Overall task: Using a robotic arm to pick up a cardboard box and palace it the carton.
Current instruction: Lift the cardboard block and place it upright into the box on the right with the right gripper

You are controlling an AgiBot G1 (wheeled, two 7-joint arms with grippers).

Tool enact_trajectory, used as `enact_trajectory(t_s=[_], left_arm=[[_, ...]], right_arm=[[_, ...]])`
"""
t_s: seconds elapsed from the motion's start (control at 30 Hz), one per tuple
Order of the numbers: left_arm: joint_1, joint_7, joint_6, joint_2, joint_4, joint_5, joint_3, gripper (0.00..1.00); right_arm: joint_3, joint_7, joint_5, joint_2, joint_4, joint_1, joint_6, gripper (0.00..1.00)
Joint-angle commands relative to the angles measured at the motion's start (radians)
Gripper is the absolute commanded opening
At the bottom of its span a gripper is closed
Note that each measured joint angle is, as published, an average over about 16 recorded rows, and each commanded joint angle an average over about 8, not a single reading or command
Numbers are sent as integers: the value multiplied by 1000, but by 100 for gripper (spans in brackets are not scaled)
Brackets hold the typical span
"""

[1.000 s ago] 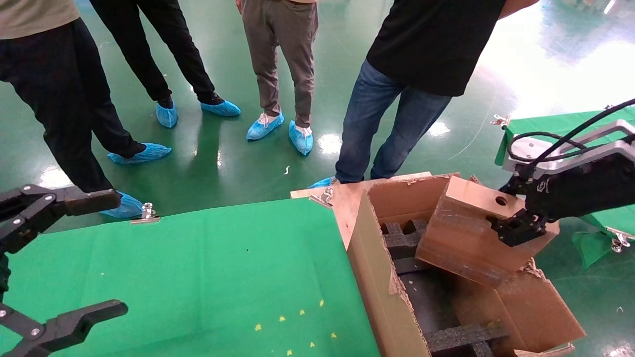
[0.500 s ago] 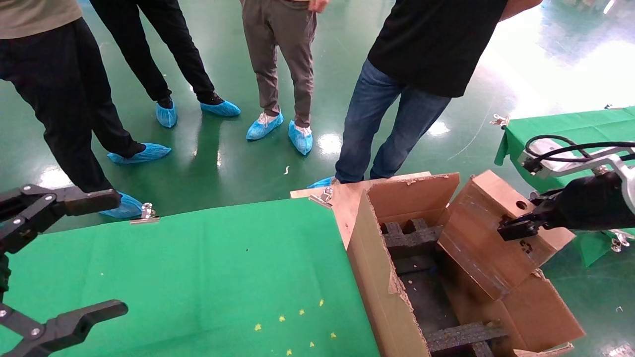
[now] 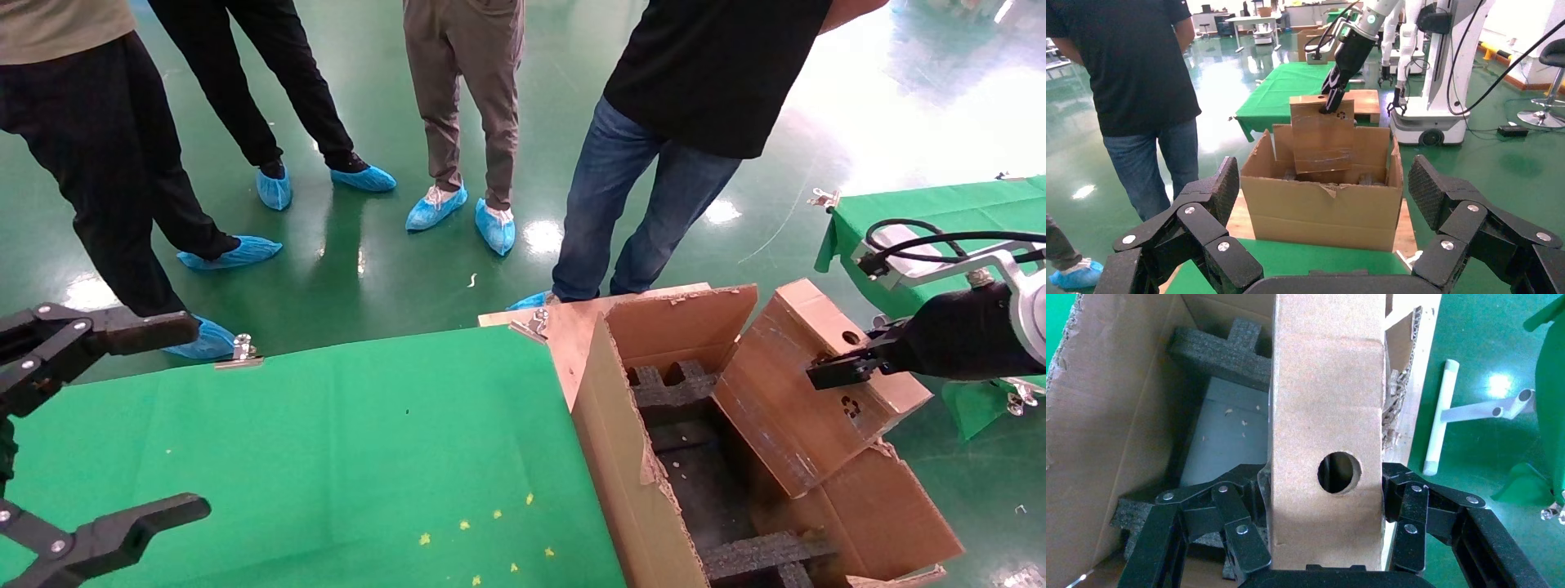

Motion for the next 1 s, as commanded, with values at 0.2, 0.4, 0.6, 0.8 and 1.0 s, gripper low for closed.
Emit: enact_trajectory(t_s=[0.2,0.4,0.6,0.8,1.0], left_arm=[[0,0,0,0,0,0,0,100],[0,0,0,0,0,0,0,100],[0,0,0,0,0,0,0,100],[0,0,0,0,0,0,0,100],[0,0,0,0,0,0,0,100]], right_arm=[[-3,24,-4,-10,-18,-5,4,0],[-22,172,-71,-34,-16,-25,16,0],[-44,321,-156,-62,-3,-46,19,0],[-57,382,-197,-77,2,-61,19,0],[-64,409,-205,-83,3,-72,15,0]])
